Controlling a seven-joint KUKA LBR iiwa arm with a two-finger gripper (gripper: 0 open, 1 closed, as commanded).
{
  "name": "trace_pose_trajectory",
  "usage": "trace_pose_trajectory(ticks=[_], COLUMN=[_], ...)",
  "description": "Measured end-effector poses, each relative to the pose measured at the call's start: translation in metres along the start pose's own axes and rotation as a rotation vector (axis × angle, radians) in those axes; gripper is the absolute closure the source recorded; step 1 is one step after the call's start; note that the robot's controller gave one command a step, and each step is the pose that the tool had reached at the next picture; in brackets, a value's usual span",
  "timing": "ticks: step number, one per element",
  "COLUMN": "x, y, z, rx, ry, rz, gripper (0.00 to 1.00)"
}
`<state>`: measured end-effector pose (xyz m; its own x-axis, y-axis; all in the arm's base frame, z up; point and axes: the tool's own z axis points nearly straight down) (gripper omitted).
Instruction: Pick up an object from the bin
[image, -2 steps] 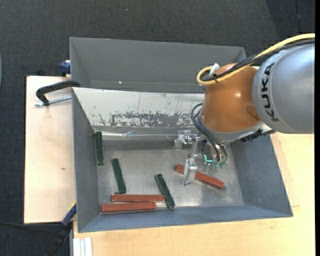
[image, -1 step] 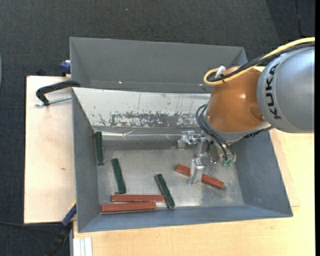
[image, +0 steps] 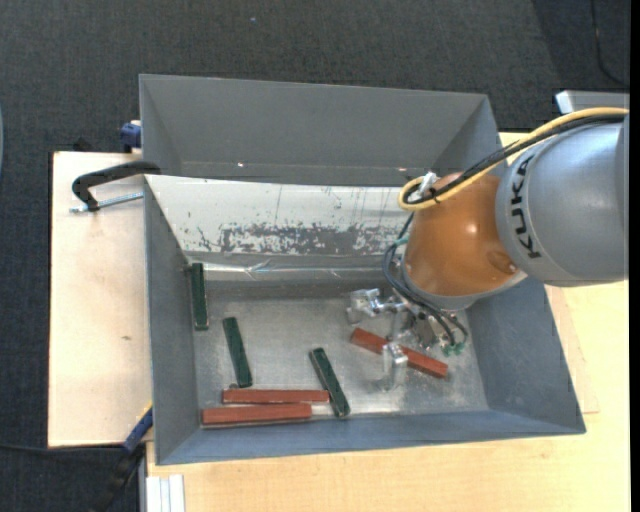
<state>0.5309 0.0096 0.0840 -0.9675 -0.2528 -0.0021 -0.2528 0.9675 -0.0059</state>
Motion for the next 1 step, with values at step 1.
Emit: trace_pose_trajectory(ticks=[1], x=[-0.0351], y=[-0.0995], z=[0.0136], rx=[-0.005], ry=[-0.003], rz=[0.261], gripper=[1.0])
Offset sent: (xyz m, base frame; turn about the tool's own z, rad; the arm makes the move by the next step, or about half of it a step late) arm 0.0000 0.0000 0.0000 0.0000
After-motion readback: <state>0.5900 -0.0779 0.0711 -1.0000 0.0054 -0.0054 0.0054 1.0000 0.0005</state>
